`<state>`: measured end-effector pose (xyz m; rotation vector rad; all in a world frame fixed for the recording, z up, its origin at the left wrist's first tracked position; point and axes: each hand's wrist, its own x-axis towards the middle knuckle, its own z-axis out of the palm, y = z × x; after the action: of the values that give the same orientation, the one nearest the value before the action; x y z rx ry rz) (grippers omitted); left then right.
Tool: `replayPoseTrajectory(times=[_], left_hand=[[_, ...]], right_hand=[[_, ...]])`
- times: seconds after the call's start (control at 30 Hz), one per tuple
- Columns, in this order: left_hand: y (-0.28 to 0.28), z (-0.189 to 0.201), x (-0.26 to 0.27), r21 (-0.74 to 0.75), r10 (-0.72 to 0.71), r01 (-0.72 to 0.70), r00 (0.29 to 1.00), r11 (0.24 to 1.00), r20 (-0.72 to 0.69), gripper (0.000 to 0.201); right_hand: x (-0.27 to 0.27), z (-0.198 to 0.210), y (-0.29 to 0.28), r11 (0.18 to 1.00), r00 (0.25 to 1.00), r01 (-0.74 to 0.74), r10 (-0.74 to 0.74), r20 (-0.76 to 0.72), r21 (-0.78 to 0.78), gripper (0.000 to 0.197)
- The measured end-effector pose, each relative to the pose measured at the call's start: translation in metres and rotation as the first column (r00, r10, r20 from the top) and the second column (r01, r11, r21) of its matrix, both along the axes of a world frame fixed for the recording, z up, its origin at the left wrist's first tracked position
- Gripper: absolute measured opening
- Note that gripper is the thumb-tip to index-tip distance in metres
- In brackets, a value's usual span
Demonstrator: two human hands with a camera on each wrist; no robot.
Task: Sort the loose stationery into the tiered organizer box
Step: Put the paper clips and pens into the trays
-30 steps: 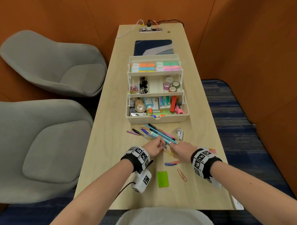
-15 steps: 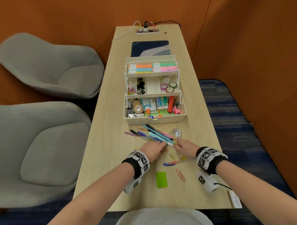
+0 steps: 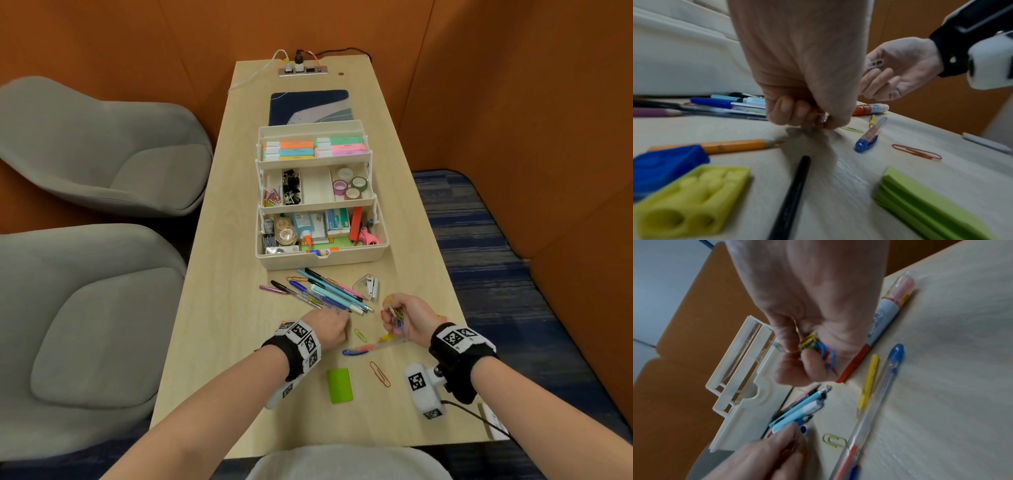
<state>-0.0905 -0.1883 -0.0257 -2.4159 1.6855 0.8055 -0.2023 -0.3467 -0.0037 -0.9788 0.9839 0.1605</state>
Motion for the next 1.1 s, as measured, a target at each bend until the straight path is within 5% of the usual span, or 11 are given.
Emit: replayPoseTrajectory(times=[0.2, 0.23, 0.37, 0.47, 0.7, 0.8, 0.87, 0.93, 1.03, 1.1], left_hand=[[0.012, 0.001, 0.008, -0.087, 0.213, -0.232, 0.958, 0.969, -0.190, 0.023], [0.015, 0.001, 0.009, -0.096, 0.254, -0.280, 0.941, 0.955, -0.224, 0.024], [0.025, -0.003, 0.021, -0.119, 0.375, -0.429, 0.871, 0.895, -0.318, 0.035], [0.029, -0.003, 0.035, -0.125, 0.447, -0.518, 0.817, 0.846, -0.366, 0.033], [0.028, 0.006, 0.061, -0.150, 0.575, -0.753, 0.600, 0.641, -0.556, 0.027], [0.022, 0.012, 0.066, 0.022, 0.588, -0.859, 0.332, 0.511, -0.738, 0.029], [0.018, 0.019, 0.068, 0.178, 0.559, -0.898, 0.087, 0.402, -0.825, 0.030], [0.016, 0.027, 0.073, 0.253, 0.486, -0.913, -0.071, 0.320, -0.871, 0.031], [0.009, 0.044, 0.089, 0.269, 0.348, -0.931, -0.174, 0.246, -0.921, 0.033], [0.002, 0.057, 0.105, 0.264, 0.273, -0.938, -0.199, 0.226, -0.941, 0.036]], right_hand=[[0.010, 0.000, 0.012, 0.874, 0.898, -0.423, 0.368, -0.242, -0.241, 0.022], [0.013, 0.002, 0.017, 0.784, 0.846, -0.527, 0.448, -0.288, -0.329, 0.024], [0.016, -0.002, 0.035, 0.204, 0.564, -0.792, 0.606, -0.561, -0.576, 0.023], [0.019, -0.005, 0.044, -0.011, 0.449, -0.839, 0.551, -0.703, -0.544, 0.023], [0.030, -0.007, 0.054, -0.090, 0.372, -0.869, 0.527, -0.764, -0.486, 0.023], [0.032, -0.007, 0.059, -0.139, 0.336, -0.878, 0.504, -0.796, -0.459, 0.024], [0.032, -0.006, 0.058, -0.066, 0.372, -0.879, 0.526, -0.765, -0.473, 0.027], [0.036, -0.004, 0.053, 0.147, 0.524, -0.828, 0.549, -0.651, -0.542, 0.026], [0.043, 0.007, 0.040, 0.769, 0.865, -0.494, 0.387, -0.319, -0.406, 0.022], [0.045, 0.008, 0.032, 0.950, 0.964, -0.247, 0.220, -0.148, -0.194, 0.028]])
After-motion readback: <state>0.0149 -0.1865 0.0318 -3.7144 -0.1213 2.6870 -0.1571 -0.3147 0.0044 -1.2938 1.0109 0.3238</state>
